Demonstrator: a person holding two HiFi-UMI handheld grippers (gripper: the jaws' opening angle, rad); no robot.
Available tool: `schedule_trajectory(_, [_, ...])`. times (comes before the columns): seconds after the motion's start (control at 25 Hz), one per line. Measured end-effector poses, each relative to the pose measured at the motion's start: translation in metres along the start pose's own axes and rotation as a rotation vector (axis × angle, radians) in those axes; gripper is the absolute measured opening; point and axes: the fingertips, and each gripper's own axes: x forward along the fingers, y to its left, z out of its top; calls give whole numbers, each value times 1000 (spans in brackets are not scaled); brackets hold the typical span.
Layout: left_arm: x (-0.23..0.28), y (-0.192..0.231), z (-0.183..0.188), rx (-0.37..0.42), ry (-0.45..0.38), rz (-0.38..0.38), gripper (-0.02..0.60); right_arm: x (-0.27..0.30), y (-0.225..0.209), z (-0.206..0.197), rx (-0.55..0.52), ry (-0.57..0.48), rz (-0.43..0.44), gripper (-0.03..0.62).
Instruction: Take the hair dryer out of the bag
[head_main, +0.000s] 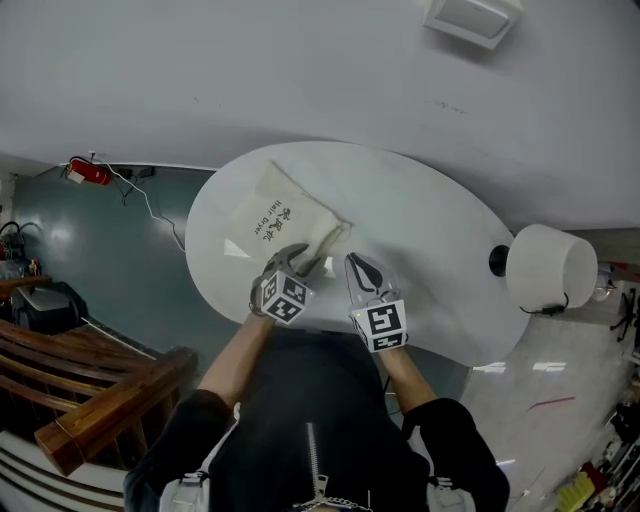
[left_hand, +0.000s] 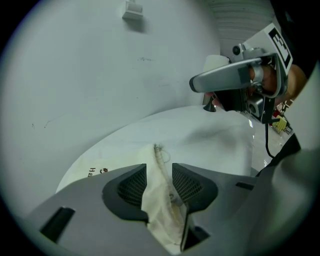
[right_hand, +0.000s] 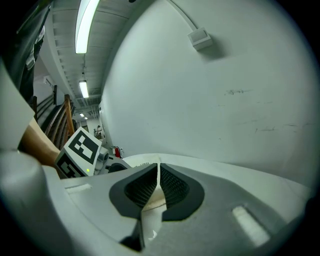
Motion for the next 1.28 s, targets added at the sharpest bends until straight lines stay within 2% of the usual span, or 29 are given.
schedule_trajectory(0.56, [31, -4, -40, 74, 125, -35, 147, -6, 11, -11, 26, 30, -83, 8])
schedule_trajectory(0.92, [24, 1, -43, 50, 98, -36, 89, -5, 22, -14, 28, 30, -114, 8])
schedule_trajectory(1.28, [2, 14, -36, 1, 43, -45, 43, 4, 43, -12, 32, 23, -91, 8])
